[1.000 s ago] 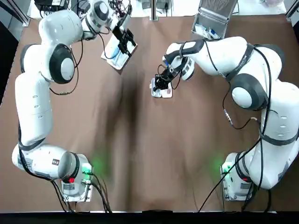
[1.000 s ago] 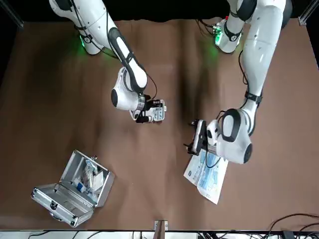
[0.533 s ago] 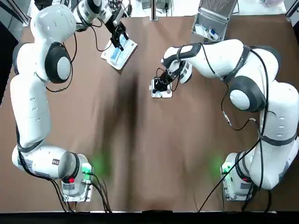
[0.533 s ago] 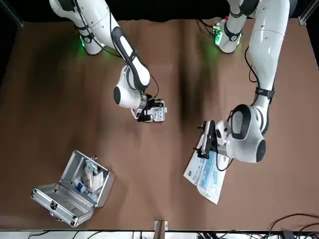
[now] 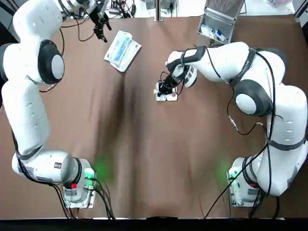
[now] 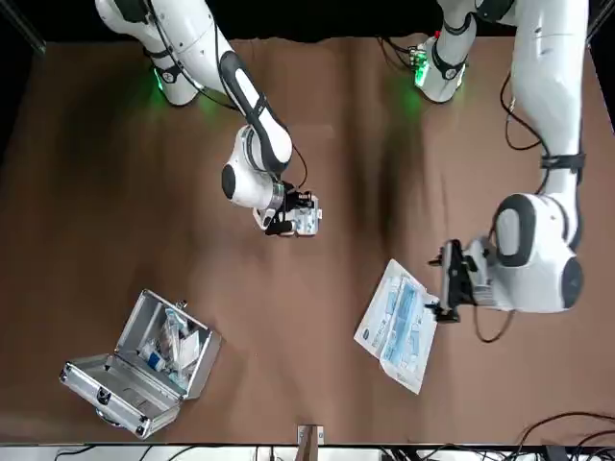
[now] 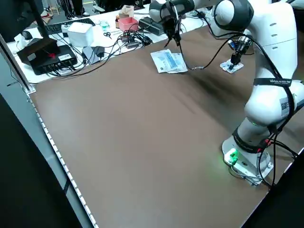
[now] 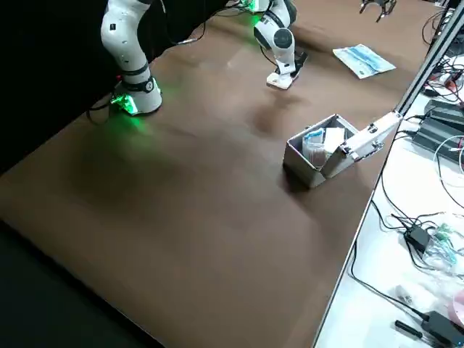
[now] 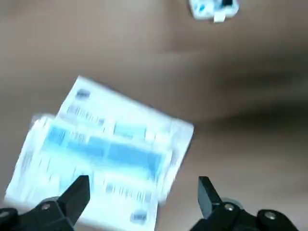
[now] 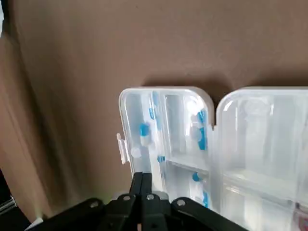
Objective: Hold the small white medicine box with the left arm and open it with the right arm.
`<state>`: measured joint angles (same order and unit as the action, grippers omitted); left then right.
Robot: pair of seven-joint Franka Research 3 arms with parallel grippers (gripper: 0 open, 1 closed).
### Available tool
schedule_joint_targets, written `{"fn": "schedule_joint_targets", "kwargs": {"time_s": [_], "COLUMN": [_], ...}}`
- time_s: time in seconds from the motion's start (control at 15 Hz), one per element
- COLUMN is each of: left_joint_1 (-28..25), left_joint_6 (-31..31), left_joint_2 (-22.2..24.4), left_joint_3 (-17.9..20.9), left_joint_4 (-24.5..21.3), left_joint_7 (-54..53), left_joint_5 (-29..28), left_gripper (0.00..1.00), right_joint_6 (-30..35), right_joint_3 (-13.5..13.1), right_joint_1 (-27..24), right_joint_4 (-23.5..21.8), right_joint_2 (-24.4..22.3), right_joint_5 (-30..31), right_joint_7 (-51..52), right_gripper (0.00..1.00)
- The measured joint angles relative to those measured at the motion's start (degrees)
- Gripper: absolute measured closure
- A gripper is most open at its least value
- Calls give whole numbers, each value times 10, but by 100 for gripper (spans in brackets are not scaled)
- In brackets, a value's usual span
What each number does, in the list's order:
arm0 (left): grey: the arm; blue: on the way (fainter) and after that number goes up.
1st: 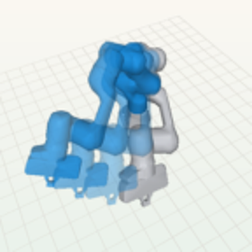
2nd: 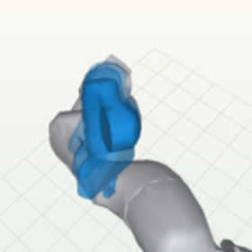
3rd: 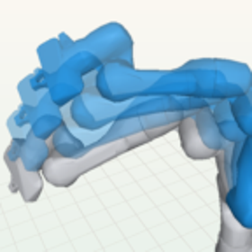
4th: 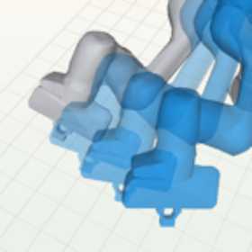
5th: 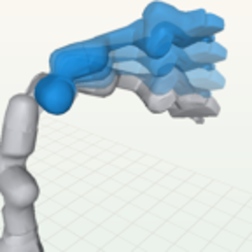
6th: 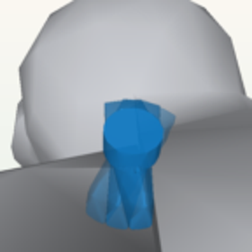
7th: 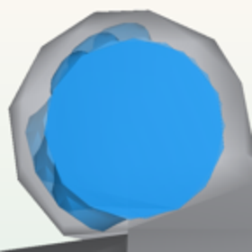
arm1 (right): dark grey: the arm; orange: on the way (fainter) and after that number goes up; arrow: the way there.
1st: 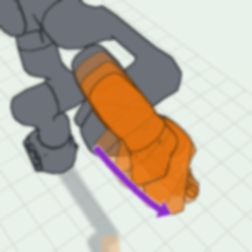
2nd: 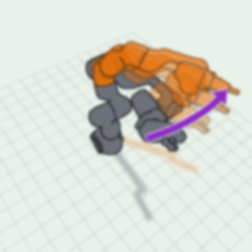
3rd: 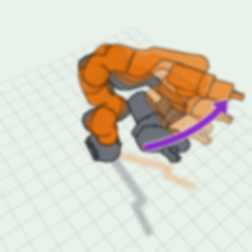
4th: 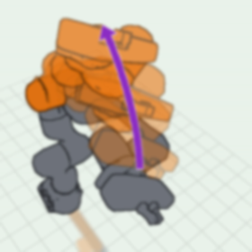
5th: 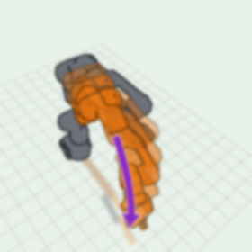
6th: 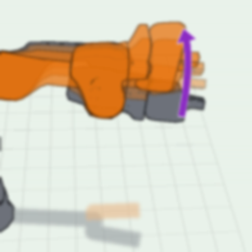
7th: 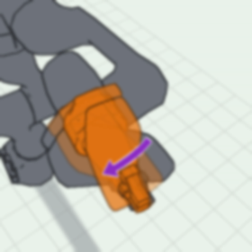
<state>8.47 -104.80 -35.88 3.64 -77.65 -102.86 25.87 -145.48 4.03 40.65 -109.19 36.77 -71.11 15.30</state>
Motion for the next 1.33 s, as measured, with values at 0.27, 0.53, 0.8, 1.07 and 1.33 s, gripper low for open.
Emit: {"fn": "schedule_joint_targets", "kwargs": {"time_s": [0.27,0.53,0.8,1.07,1.33], "left_joint_1": [0,0,-1,0,3], "left_joint_6": [-3,-8,-9,-9,-9], "left_joint_2": [15,24,37,49,55], "left_joint_3": [32,41,46,46,46], "left_joint_4": [0,0,0,0,0], "left_joint_7": [1,77,220,386,516], "left_joint_5": [-8,-9,-32,-65,-99], "left_gripper": [0,0,0,0,0], "right_joint_6": [-1,-2,-2,29,118], "right_joint_3": [0,0,-3,-13,-57], "right_joint_1": [1,1,1,-7,-14], "right_joint_4": [0,1,2,7,20], "right_joint_2": [1,1,1,0,-16], "right_joint_5": [4,7,13,23,71], "right_joint_7": [0,0,1,1,-11], "right_gripper": [99,99,99,99,99]}}
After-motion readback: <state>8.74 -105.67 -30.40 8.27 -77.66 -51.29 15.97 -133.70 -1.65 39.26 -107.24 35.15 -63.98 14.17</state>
